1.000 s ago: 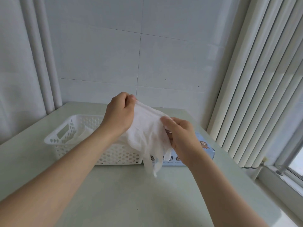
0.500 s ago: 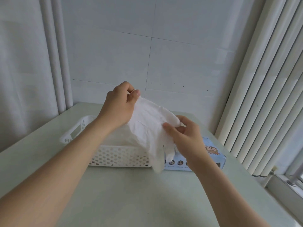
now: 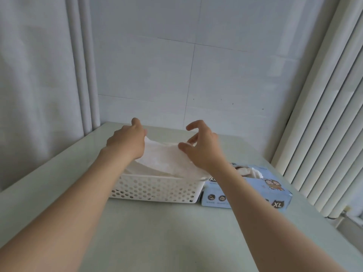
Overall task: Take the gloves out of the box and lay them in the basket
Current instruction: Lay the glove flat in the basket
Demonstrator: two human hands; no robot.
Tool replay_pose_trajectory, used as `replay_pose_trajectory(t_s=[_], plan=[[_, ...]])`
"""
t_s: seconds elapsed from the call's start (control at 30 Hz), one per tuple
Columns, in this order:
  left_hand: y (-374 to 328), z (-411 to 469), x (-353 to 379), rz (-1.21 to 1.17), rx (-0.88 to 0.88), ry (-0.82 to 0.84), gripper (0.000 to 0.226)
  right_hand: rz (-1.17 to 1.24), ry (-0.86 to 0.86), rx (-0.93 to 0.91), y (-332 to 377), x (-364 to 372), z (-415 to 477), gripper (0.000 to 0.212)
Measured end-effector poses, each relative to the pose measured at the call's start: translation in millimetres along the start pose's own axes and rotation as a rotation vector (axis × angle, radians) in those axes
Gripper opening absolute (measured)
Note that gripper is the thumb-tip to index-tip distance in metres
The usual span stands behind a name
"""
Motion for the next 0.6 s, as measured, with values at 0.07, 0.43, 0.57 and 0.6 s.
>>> replay_pose_trajectory(t_s=[0.07,0.43,0.57,0.6], plan=[[7.7,0.5,1.8,0.069,-0.057,0.030,0.016,-0.146,0.053,-0.040,4.7,10.9,5.4,0.041],[-17.4,-2.7,6.8,0.187,0.187,0.235,0.029,-0.666,0.719,-0.005,23.7,39.0,-8.8,0.081],[-30.3,-28.0,28.6,0.224,0.244,0.645,0.062,-0.780,0.794,0.017,20.7,49.6,-6.4,0.067],[-29.9,-29.7,34.8,0.242,0.235,0.693,0.066,-0.802,0.810,0.039,14.9,54.3,-5.3,0.066]])
Point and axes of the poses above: each hand's wrist, its own z-axis towards the middle knuckle, its own x-axis out of the palm, y = z × x, the point moved 7 cm from there along z, towards the middle knuckle, and after that the axes turned 6 degrees about y, right-handed, at the moved point
